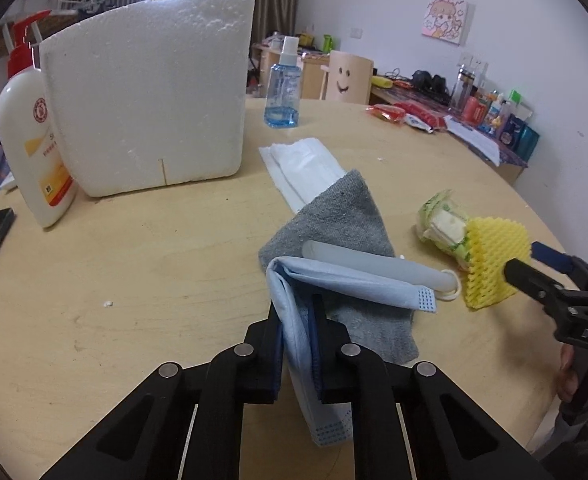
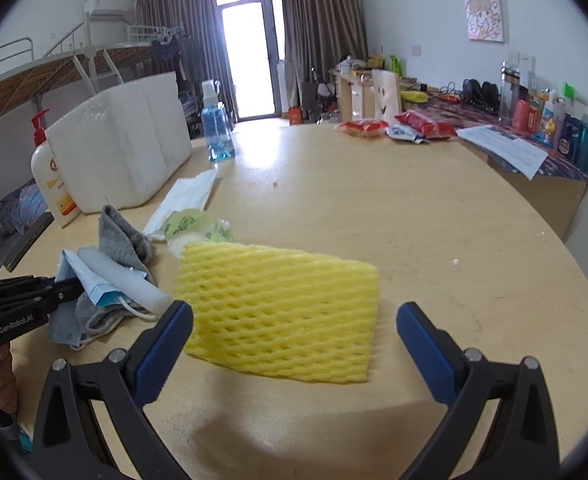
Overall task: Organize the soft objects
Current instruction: 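Lift the blue mask with the left tool while the right tool grasps the yellow foam net, then carry the mask and yellow net with both tools toward the white foam box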
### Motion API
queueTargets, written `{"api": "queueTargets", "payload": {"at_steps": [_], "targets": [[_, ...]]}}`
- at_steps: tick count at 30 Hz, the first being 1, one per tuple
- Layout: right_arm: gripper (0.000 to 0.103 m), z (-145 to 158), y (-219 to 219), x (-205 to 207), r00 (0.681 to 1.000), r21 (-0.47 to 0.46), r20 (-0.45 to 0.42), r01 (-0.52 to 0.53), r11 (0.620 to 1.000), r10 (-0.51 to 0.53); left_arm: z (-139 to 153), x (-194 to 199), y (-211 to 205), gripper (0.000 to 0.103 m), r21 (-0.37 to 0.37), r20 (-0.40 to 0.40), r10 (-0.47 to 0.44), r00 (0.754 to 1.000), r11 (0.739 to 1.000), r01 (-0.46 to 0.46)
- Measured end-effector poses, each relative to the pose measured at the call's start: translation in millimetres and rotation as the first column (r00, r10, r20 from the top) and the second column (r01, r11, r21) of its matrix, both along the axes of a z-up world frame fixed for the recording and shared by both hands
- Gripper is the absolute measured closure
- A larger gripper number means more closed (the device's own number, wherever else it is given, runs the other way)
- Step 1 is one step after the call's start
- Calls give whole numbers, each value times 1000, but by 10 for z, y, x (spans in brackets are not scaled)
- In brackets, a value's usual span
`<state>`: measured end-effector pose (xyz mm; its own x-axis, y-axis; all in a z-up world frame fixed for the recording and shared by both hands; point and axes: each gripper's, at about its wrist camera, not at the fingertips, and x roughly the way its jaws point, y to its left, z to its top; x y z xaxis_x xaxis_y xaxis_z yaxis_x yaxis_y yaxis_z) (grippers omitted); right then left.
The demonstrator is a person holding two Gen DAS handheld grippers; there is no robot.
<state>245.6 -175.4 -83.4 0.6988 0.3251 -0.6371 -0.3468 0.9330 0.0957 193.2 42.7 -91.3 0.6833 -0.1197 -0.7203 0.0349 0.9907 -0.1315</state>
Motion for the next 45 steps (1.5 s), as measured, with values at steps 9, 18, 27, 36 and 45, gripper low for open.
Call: {"api": "queueTargets", "payload": {"at_steps": [9,18,27,36,45], "targets": [[42,-81,5,31,997,2,-69,-17,1000,17,-10,-3,-4,91,-21,-6,-22,1000,1000,22],[81,8,-58,-141,998,63,-24,-53,997,55,22,-37,6,97,-35,18,-32,999,999,32],[82,344,-219,-404,997,113,77,-21,993,12,282,-243,-4,99,-39,119,-49,992,998,54],[82,587,-244,-660,987,146,161,-27,989,3,595,-483,-11,100,-24,224,-47,973,998,53],[81,788,-269,-931,968,157,249,-23,987,-17,871,-791,-5,100,4,328,-25,944,1000,25]]}}
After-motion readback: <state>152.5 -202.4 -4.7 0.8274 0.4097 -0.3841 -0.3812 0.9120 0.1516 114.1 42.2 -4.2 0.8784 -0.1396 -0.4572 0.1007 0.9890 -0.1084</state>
